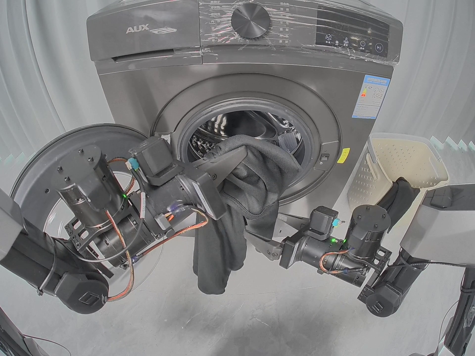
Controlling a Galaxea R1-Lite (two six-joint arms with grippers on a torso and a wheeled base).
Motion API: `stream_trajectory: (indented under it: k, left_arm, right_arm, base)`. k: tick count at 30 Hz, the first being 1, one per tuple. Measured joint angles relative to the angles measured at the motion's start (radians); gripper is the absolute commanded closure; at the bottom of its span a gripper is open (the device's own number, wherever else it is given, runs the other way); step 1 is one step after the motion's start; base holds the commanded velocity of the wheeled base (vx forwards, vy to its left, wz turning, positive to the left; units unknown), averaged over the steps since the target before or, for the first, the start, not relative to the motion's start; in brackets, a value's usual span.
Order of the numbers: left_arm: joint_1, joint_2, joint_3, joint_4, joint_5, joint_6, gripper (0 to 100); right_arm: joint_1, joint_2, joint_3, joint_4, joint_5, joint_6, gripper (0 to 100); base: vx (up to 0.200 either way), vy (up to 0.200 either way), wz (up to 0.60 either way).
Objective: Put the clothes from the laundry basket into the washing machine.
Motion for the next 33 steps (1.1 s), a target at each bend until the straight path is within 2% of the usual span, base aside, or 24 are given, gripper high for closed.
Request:
stream_trajectory:
  k: [8,9,19,24,29,33]
  left_arm:
    - [-0.001,0.0,0.007,0.0,0.0,0.0,100]
    - [-0.001,0.0,0.007,0.0,0.0,0.0,100]
    - [0.001,0.0,0.012,0.0,0.0,0.0,100]
    - [0.002,0.001,0.015,0.0,0.0,0.0,100]
    - [0.002,0.001,0.016,0.0,0.0,-0.001,100]
    - [0.003,0.001,0.014,-0.001,0.001,-0.001,100]
  right_arm:
    - [0.004,0.03,-0.072,0.0,0.014,-0.019,0]
    - [0.002,0.036,-0.08,-0.001,0.013,-0.03,100]
    - [-0.002,0.039,-0.085,-0.004,0.002,-0.039,100]
    - [-0.003,0.008,-0.053,-0.003,-0.005,-0.04,100]
    - [-0.004,-0.028,-0.007,-0.003,-0.052,-0.04,100]
    - [-0.004,-0.052,0.042,-0.002,-0.064,-0.039,100]
  base:
    - [0.0,0.0,0.0]
    - [0.0,0.0,0.0]
    - [0.0,0.0,0.0]
    - [0.0,0.0,0.0]
    - [0.0,0.0,0.0]
    - [0.0,0.0,0.0]
